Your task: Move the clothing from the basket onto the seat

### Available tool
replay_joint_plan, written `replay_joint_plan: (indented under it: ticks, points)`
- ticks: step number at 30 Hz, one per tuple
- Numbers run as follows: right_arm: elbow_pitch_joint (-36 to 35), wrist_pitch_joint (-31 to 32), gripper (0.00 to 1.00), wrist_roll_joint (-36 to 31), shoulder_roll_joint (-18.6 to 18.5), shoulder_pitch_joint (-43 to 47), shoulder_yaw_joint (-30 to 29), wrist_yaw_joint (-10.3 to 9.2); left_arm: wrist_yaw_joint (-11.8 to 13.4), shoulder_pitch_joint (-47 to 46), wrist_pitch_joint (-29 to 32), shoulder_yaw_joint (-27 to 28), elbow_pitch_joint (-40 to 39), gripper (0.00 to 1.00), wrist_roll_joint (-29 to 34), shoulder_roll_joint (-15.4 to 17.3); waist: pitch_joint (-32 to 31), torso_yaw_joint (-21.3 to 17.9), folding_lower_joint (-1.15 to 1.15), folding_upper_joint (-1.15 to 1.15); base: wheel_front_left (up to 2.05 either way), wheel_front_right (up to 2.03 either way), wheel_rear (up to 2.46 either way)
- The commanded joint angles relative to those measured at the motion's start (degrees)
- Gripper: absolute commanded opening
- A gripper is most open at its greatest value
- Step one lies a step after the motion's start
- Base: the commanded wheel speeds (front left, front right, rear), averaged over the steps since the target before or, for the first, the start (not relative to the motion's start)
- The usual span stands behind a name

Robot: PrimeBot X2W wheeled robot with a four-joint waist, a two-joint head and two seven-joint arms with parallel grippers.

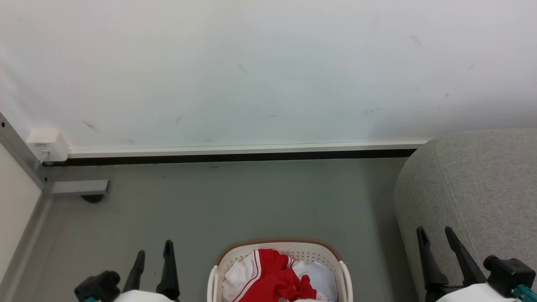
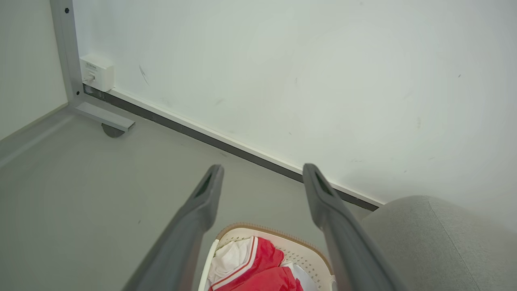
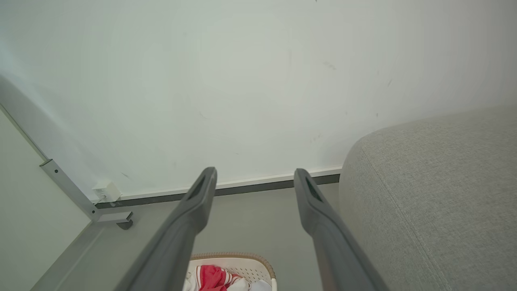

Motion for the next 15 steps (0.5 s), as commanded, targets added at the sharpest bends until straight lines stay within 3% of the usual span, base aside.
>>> replay_joint_plan:
  ticks: [1, 15]
  points:
    - [-0.24, -0.51, 1.00, -1.85, -0.43, -0.92, 0.10, -0.07, 0.35, 0.04, -0.53, -0.09, -0.82, 1.00, 1.88, 0.70, -0.02, -0.04, 0.00, 0.00, 0.00, 0.00, 0.00]
    - [0.65, -2.50, 1.00, -8.09, 0.31, -0.28, -0.56, -0.08, 2.03, 0.72, -2.52, -1.94, -1.64, 1.00, 10.13, 1.59, 0.14, -0.46, 0.00, 0.00, 0.00, 0.00, 0.00]
